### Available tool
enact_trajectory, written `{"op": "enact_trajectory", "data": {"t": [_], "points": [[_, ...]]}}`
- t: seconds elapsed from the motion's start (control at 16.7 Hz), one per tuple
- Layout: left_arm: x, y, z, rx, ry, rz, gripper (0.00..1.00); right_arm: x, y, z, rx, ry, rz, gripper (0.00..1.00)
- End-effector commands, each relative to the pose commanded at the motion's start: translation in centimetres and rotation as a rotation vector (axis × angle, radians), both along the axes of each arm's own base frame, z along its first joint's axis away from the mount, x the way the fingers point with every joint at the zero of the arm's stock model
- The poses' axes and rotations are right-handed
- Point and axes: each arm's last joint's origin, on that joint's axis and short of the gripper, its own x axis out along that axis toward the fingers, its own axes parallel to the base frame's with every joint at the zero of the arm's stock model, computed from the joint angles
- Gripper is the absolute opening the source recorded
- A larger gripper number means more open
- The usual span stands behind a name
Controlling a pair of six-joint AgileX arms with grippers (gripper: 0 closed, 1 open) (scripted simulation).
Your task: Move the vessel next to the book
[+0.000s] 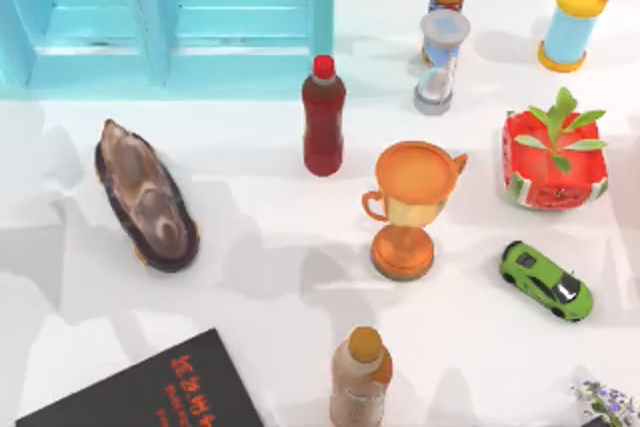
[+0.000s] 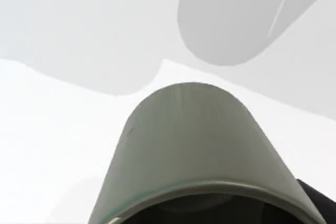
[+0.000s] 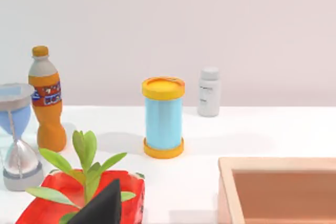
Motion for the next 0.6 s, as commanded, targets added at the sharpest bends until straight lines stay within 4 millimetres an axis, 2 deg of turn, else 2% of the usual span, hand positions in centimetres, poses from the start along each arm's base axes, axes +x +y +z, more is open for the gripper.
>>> {"op": "enact_trajectory", "data": {"t": [0.36, 0.6], "points": [[-3.4, -9.6, 0.3, 0.031, 0.074, 0.472, 0.00, 0.0, 0.0, 0.0, 0.000, 0.000, 0.000, 1.00], [-6.8, -14.4, 1.0, 0.060, 0.067, 0.767, 0.00, 0.0, 0.0, 0.0, 0.000, 0.000, 0.000, 1.00]]}}
